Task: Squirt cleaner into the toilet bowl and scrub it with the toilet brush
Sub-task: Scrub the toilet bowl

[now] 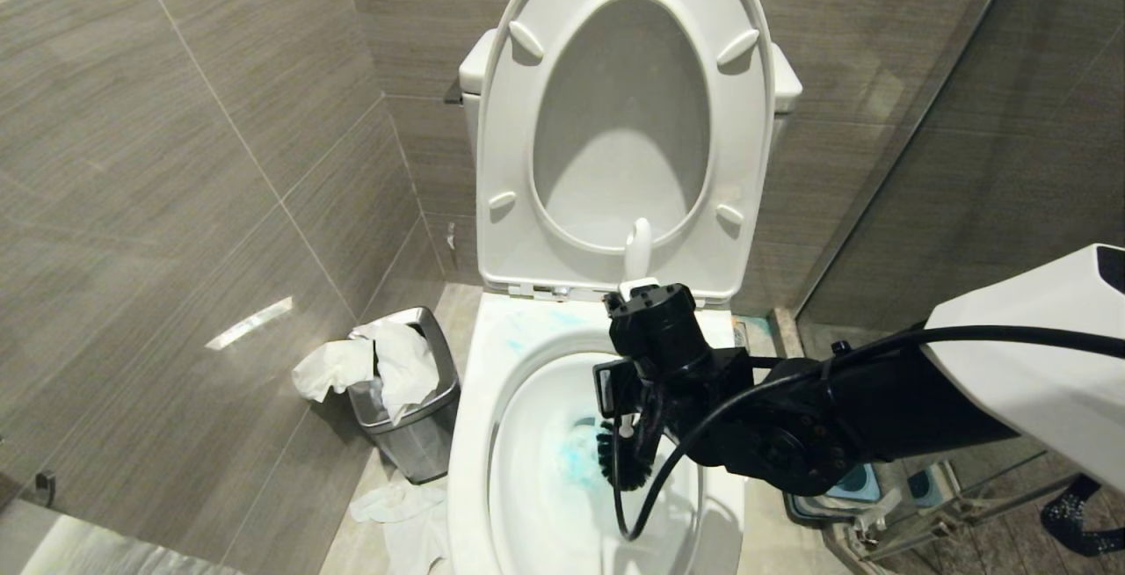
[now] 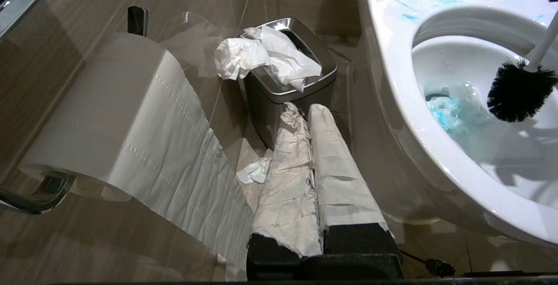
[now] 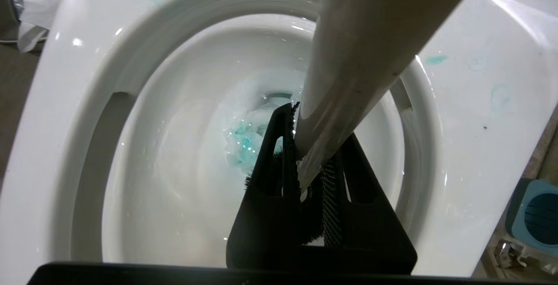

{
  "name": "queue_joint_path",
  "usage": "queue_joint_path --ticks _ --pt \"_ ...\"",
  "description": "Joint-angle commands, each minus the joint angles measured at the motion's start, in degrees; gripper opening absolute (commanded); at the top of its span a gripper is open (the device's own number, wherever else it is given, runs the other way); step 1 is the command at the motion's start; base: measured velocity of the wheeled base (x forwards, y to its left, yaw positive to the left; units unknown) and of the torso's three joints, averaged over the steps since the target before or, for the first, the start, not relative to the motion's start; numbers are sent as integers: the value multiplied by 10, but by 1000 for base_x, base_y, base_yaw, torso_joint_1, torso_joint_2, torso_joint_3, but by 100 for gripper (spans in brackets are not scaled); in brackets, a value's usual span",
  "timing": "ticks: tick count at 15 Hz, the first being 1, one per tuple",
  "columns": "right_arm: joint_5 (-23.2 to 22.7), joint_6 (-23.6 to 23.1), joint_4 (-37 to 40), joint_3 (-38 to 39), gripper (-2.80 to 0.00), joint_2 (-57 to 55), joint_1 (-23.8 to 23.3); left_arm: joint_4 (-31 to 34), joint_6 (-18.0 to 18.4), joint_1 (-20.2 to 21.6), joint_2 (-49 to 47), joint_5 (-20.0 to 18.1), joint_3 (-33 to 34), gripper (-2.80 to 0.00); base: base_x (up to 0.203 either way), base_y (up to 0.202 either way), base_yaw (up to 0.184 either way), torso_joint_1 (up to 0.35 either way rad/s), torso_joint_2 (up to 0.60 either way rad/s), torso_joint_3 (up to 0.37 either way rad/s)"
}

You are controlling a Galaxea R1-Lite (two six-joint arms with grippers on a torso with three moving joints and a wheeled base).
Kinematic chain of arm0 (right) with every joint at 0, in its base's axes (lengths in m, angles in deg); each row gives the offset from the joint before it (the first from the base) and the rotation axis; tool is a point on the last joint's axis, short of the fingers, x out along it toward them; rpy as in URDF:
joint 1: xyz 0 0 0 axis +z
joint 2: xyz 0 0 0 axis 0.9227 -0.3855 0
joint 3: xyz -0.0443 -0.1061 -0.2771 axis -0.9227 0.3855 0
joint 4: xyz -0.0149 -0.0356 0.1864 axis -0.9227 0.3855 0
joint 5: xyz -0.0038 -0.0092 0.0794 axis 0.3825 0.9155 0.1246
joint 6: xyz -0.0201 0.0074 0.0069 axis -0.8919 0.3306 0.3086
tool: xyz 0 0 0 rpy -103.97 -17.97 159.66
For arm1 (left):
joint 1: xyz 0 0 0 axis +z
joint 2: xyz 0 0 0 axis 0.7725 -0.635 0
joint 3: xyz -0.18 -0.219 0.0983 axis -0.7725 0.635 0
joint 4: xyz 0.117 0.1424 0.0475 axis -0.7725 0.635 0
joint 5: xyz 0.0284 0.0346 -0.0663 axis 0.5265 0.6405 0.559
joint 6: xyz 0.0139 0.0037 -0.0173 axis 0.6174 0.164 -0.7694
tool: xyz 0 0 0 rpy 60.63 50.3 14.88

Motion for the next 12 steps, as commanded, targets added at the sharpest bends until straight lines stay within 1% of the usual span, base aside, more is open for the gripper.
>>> queue_joint_path --ticks 1,7,9,12 --pt "3 -1 -2 -13 -280 -4 5 0 0 0 0 0 0 -280 0 0 0 0 0 0" --pt "6 -2 -7 -85 -280 -82 7 0 0 0 0 0 0 -280 0 0 0 0 0 0" --pt "7 -5 -34 -109 -280 -119 7 0 0 0 0 0 0 -280 0 0 0 0 0 0" --pt "7 -7 -43 -145 -280 -163 7 0 0 0 0 0 0 -280 0 0 0 0 0 0"
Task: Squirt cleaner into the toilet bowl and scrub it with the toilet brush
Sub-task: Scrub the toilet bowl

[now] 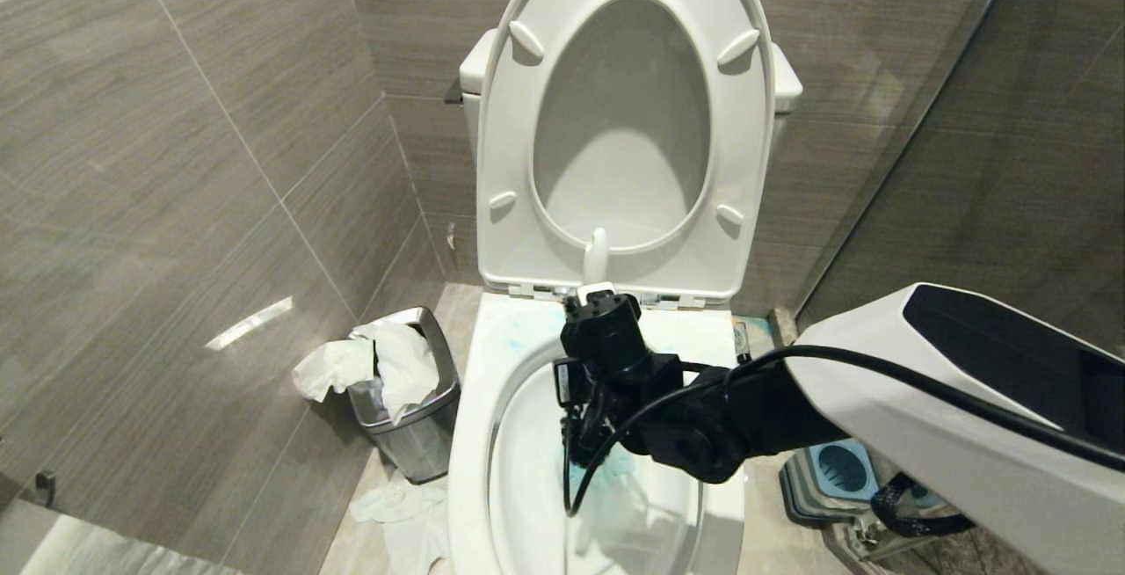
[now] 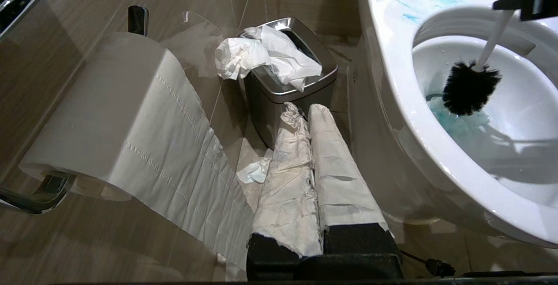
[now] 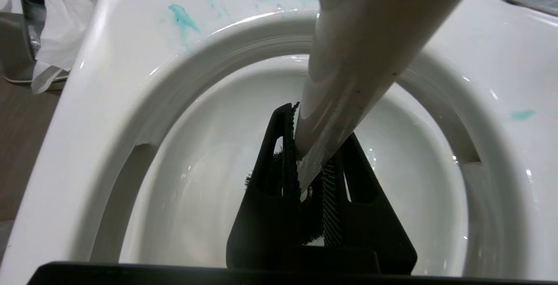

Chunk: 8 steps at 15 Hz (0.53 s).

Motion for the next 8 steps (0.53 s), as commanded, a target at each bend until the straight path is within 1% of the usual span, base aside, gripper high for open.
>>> queue_joint_path --ticks 1,4,8 --pt "2 1 -3 -33 -280 -51 0 0 0 0 0 0 0 -280 0 0 0 0 0 0" --pt "2 1 -3 -53 -280 -74 0 0 0 0 0 0 0 -280 0 0 0 0 0 0" --pt "4 -7 0 -55 -280 -37 2 0 0 0 0 0 0 -280 0 0 0 0 0 0"
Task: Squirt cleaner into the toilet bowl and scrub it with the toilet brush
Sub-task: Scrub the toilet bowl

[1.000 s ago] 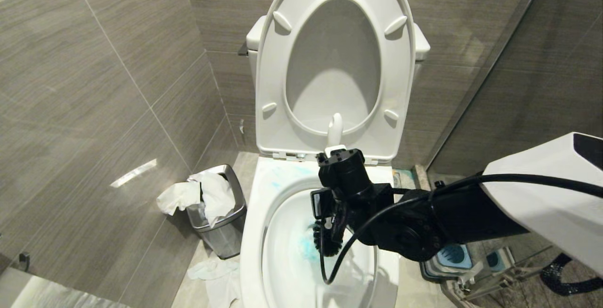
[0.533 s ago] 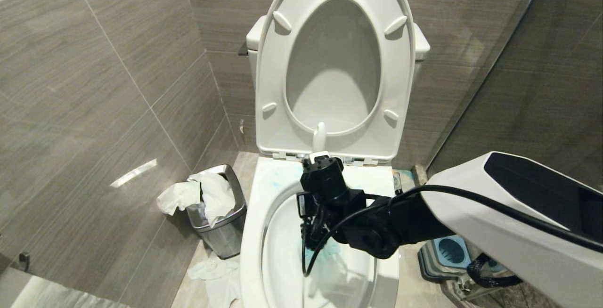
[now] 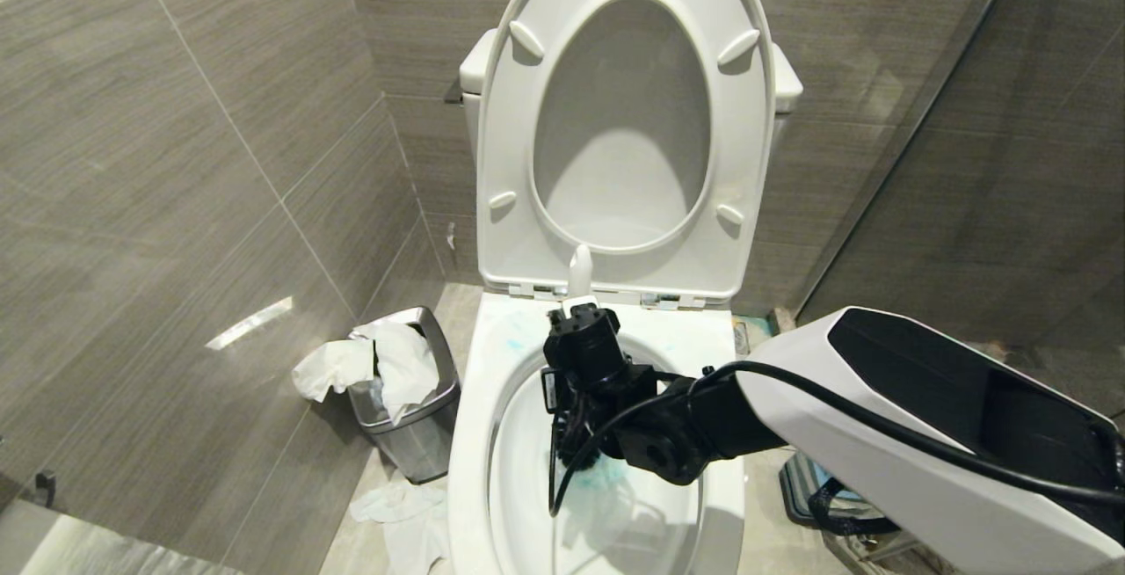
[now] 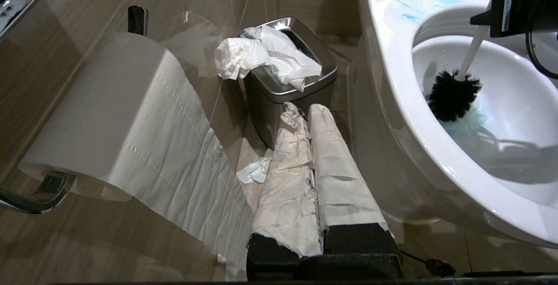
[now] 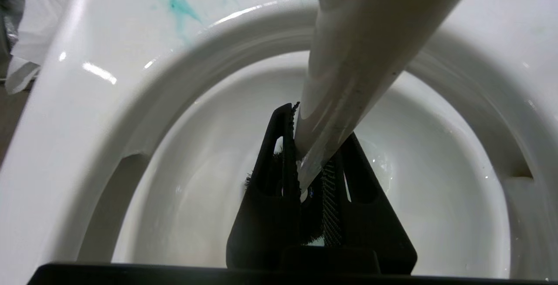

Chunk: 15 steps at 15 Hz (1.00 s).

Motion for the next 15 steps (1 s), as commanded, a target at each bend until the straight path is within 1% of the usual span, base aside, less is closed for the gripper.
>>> queue_joint_path --ticks 1,4,6,15 --pt "1 -4 0 2 -280 35 1 0 0 0 0 0 0 -280 0 0 0 0 0 0" --pt "-1 -5 3 34 -280 90 1 0 0 0 0 0 0 -280 0 0 0 0 0 0" --pt "0 -5 4 40 -280 92 0 0 0 0 0 0 0 -280 0 0 0 0 0 0" --pt "2 -4 -4 20 -280 0 1 0 0 0 0 0 0 -280 0 0 0 0 0 0"
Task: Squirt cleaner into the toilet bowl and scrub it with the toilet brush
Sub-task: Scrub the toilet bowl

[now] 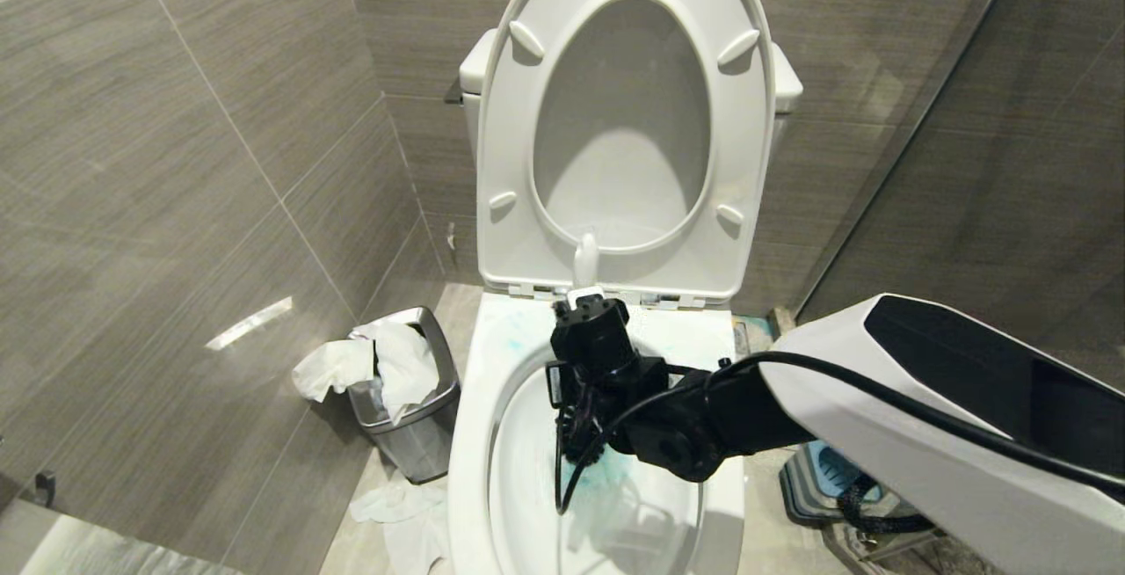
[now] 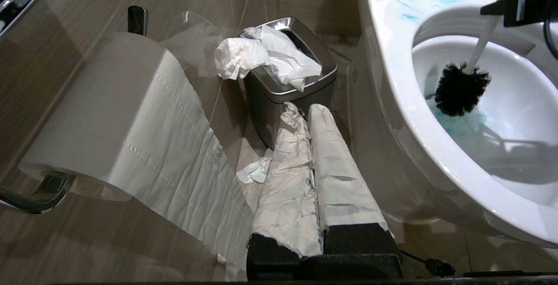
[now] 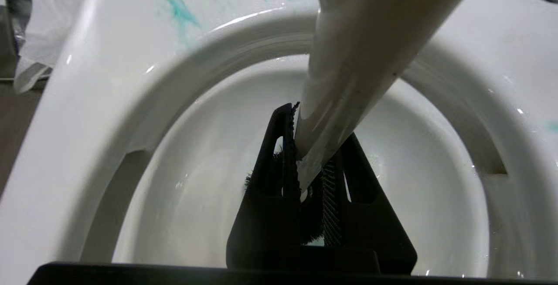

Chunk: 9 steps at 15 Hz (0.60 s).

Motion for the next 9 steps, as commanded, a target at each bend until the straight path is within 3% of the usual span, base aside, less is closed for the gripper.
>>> queue_joint_path --ticks 1,4,9 --pt "2 1 -3 -9 -280 -36 1 0 0 0 0 0 0 -280 0 0 0 0 0 0" --pt "14 2 -2 -11 -280 -33 2 0 0 0 0 0 0 -280 0 0 0 0 0 0" --pt "15 0 2 17 -280 66 11 0 0 0 0 0 0 -280 0 0 0 0 0 0"
